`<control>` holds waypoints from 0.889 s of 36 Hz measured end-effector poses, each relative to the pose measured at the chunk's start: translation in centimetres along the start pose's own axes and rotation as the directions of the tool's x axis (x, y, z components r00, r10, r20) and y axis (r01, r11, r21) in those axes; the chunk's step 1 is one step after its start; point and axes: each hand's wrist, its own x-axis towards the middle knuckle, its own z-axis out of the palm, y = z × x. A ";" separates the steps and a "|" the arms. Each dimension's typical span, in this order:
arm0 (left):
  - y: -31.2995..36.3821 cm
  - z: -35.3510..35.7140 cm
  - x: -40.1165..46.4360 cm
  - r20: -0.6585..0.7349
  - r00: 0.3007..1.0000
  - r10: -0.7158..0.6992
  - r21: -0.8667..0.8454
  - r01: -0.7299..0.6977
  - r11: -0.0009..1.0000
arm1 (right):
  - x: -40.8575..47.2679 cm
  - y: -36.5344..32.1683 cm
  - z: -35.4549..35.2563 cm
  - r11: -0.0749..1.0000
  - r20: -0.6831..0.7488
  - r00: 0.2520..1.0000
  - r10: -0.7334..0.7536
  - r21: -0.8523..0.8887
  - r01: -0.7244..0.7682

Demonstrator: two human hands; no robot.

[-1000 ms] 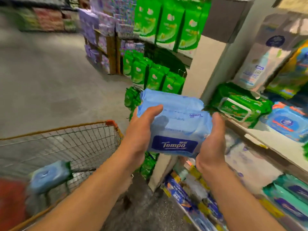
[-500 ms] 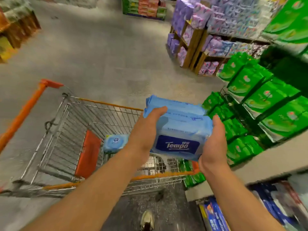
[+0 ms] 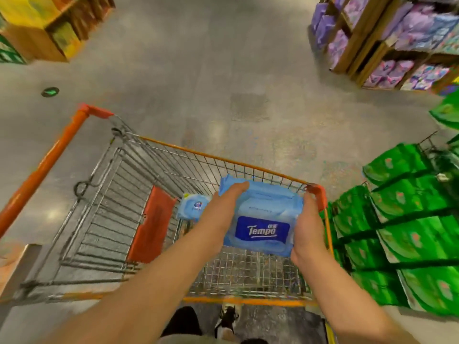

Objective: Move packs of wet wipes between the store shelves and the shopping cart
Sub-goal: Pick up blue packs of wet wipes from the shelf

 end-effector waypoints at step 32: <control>-13.8 -3.9 29.1 0.019 0.974 -0.224 0.114 0.221 0.969 | 27.3 14.8 -1.4 0.856 -0.237 0.867 0.438 -0.184 -0.483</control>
